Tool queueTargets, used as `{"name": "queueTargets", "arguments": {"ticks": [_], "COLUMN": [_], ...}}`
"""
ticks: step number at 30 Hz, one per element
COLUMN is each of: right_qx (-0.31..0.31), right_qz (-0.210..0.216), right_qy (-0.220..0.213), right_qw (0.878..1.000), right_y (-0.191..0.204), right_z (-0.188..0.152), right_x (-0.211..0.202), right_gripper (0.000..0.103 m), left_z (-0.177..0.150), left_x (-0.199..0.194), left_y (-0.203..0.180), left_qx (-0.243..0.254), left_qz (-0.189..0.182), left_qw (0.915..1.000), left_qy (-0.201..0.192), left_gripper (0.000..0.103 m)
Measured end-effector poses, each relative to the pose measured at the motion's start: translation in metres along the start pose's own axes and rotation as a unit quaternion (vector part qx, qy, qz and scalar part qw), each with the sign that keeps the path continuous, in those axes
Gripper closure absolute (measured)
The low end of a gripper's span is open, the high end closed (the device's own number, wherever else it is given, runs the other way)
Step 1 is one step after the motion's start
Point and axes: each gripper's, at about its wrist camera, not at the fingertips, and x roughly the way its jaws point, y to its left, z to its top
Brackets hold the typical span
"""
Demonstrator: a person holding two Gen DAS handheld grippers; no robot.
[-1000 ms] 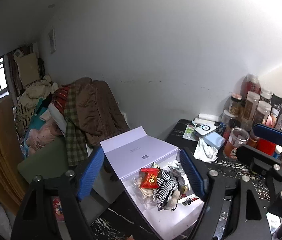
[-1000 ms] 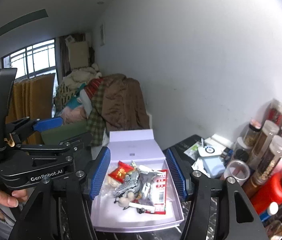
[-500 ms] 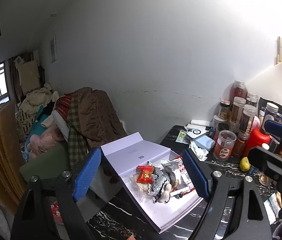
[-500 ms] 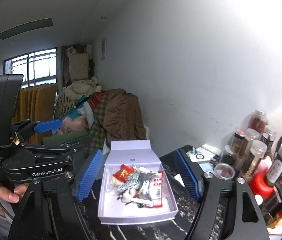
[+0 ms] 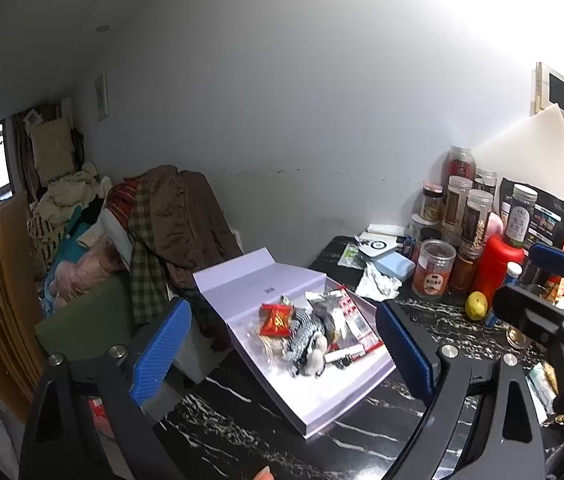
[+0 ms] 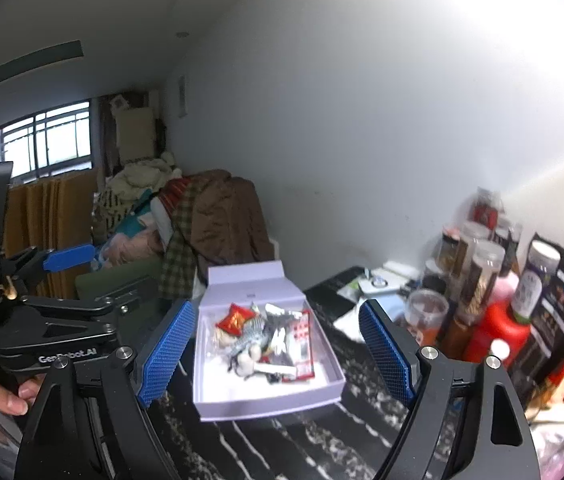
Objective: Organize soft objects
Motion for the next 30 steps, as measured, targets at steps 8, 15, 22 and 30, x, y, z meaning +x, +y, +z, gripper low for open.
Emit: {"name": "queueTargets", "arguments": {"ticks": [8, 15, 22, 30], "right_qx": [0.013, 0.02, 0.027, 0.035], "right_qz": [-0.014, -0.023, -0.028, -0.036], "right_qy": [0.042, 0.065, 0.081, 0.094], "right_qw": [0.999, 0.997, 0.996, 0.994], "right_y": [0.0, 0.003, 0.004, 0.0], "right_z": [-0.03, -0.05, -0.063, -0.071], "right_x": [0.006, 0.011, 0.013, 0.015], "right_gripper": [0.018, 0.018, 0.018, 0.018], "left_z": [-0.022, -0.04, -0.049, -0.052], "left_x": [-0.002, 0.002, 0.003, 0.003], "left_y": [-0.007, -0.012, -0.017, -0.02], "left_qx": [0.01, 0.006, 0.01, 0.01], "left_qz": [-0.009, -0.021, -0.023, -0.027], "left_qw": [0.9998, 0.9991, 0.9986, 0.9983], "left_qy": [0.014, 0.037, 0.047, 0.051], "left_gripper": [0.008, 0.008, 0.008, 0.008]}}
